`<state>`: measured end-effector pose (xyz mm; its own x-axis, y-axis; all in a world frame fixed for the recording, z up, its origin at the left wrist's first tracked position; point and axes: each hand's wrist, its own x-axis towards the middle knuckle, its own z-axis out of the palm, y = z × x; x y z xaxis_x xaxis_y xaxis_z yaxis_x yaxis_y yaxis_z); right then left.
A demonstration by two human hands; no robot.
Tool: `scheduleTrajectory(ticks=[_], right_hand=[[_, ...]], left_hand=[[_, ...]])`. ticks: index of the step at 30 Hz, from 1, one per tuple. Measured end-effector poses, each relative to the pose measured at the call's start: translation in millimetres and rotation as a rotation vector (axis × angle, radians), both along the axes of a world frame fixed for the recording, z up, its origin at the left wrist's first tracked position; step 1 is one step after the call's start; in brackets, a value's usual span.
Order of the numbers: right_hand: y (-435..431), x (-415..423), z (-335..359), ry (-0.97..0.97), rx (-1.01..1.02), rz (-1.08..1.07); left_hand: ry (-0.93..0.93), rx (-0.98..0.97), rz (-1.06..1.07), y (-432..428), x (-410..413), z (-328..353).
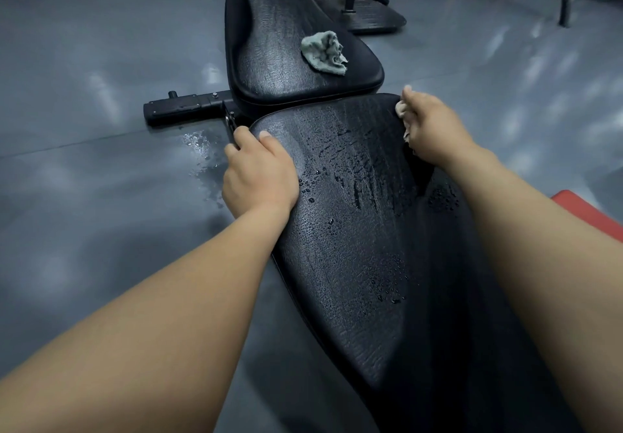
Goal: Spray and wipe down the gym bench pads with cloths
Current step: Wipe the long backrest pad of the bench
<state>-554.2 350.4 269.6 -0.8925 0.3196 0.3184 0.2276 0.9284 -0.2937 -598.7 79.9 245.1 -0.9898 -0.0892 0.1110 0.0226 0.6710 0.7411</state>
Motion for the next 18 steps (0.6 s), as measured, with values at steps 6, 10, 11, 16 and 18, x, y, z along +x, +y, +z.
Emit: scheduleTrajectory(ticks=[6, 10, 11, 16, 18], right_hand=[[-45.0, -21.0, 0.8, -0.006, -0.067, -0.008], [-62.7, -18.0, -0.4, 0.001, 0.035, 0.257], [-57.5, -16.7, 1.9, -0.003, 0.049, 0.264], [-4.1, -0.4, 2.2, -0.021, 0.012, -0.060], [1.6, 4.5, -1.7, -0.017, -0.013, -0.156]], left_hand=[[-0.001, -0.002, 0.004, -1.1, -1.1, -0.7], [-0.002, 0.000, 0.003, -0.3, 0.5, -0.7], [-0.002, 0.001, 0.002, -0.4, 0.8, -0.8], [-0.003, 0.008, -0.002, -0.9, 0.2, -0.5], [-0.001, 0.011, 0.002, -1.5, -0.6, -0.9]])
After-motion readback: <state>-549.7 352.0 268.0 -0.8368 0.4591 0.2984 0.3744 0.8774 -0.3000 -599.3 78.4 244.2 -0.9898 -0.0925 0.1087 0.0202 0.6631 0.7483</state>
